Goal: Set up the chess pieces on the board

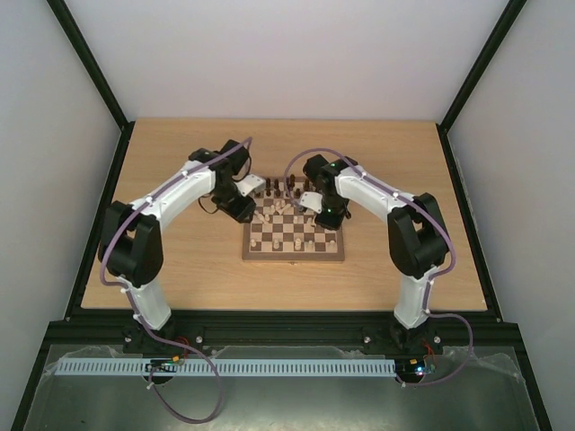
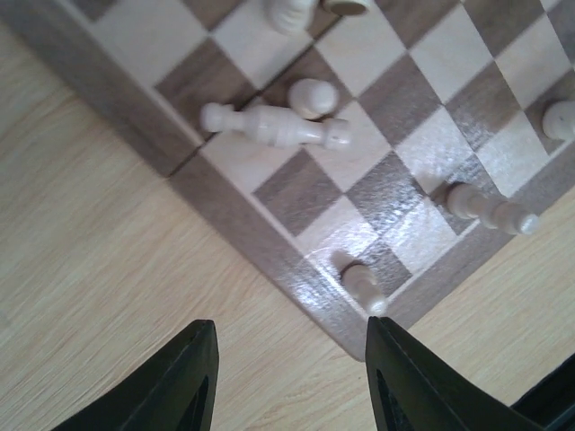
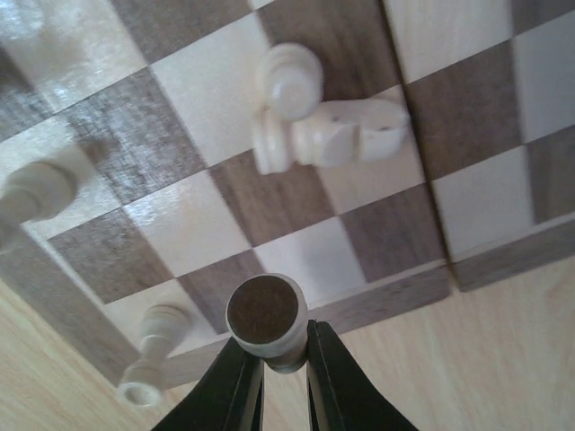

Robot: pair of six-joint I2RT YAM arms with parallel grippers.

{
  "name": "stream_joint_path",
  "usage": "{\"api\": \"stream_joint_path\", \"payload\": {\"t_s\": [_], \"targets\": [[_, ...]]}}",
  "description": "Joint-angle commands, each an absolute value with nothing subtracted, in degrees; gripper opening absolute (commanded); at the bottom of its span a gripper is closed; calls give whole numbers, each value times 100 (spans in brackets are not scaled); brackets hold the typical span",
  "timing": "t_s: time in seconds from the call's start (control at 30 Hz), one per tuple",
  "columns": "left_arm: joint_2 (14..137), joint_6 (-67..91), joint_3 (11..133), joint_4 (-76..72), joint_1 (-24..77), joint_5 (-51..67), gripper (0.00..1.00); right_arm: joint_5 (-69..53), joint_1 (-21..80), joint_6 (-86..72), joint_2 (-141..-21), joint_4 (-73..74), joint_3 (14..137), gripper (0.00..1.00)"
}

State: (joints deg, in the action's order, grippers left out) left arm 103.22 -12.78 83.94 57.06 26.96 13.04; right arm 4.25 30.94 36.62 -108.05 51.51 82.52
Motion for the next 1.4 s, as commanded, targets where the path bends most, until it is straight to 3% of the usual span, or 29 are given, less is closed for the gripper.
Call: {"api": "stream_joint_path", "payload": {"t_s": [0.0, 0.53, 0.73, 0.83, 1.03, 1.23, 1.37], "targets": [[10012, -1001, 8292, 5509, 2419, 1348, 49, 1452, 3284, 3693, -11160, 6014, 8815, 13], [9666, -824, 7890, 5095, 2182, 1468, 49, 3334, 4017, 4134, -12055, 7366, 9757, 18], [9560, -820, 7813, 5019, 2145, 1468, 49, 3387, 4042, 4208, -12210, 7369, 10023, 18], [9517, -856, 7796, 5027, 2123, 1500, 49, 3274, 4027, 4248, -12073, 7365, 9954, 23], [9158, -1284, 7540, 4852, 2109, 2232, 50, 2623, 3723, 4169, -11433, 7019, 9653, 37], [8578, -2551, 6869, 4583, 2175, 2835, 55, 583, 2861, 3641, -11162, 6605, 9616, 38], [8616, -3313, 6735, 4866, 2256, 2926, 55, -859, 2248, 3300, -10565, 5566, 8908, 37]]}}
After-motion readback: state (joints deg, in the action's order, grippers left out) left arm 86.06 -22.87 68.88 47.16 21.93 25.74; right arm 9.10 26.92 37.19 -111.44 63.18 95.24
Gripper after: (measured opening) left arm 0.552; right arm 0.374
